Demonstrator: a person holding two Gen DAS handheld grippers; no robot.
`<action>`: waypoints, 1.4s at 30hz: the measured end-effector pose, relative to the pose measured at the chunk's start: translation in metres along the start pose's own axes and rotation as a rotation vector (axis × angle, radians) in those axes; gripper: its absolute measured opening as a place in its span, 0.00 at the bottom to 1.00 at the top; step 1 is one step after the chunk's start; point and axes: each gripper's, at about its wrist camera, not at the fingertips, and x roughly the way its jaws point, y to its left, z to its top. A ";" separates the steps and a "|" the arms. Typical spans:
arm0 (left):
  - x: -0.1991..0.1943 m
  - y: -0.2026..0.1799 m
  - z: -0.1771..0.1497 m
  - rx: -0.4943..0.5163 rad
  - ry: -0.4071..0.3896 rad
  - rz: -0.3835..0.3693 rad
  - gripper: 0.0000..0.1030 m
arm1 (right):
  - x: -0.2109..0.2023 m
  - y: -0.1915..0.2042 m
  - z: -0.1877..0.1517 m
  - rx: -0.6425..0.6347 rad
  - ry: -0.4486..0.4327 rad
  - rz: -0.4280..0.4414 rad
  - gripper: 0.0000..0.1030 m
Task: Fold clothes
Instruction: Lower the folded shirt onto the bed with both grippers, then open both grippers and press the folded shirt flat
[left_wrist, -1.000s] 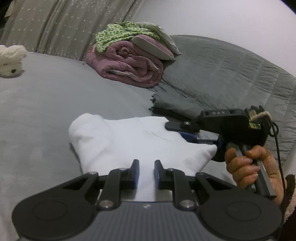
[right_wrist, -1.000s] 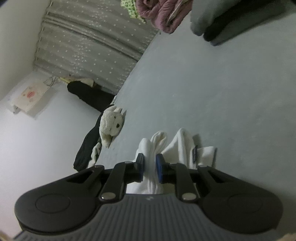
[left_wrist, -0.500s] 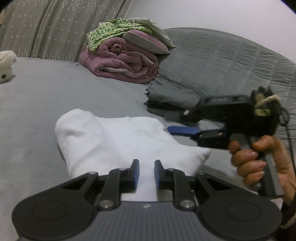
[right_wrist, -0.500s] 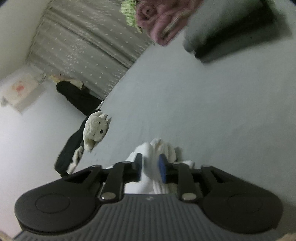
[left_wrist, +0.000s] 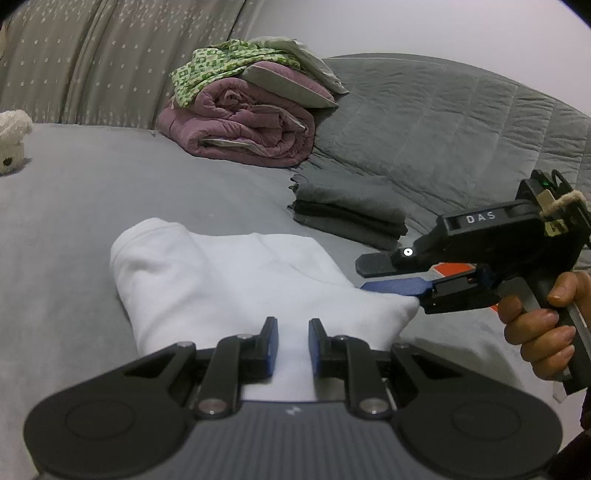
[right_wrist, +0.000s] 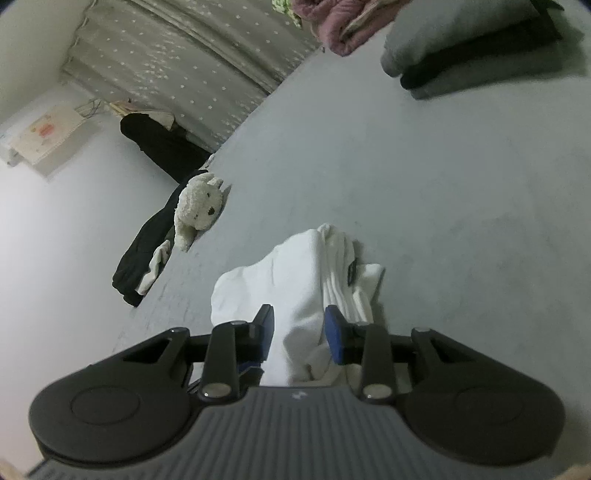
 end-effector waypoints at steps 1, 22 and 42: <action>0.000 0.000 0.000 0.001 0.000 0.000 0.16 | 0.002 0.001 0.000 -0.008 0.005 -0.004 0.34; 0.000 0.000 -0.001 0.007 0.012 -0.013 0.19 | 0.011 0.073 -0.052 -0.567 -0.075 -0.429 0.18; 0.001 0.000 -0.002 0.007 0.013 -0.021 0.19 | 0.028 0.058 -0.045 -0.534 -0.112 -0.361 0.00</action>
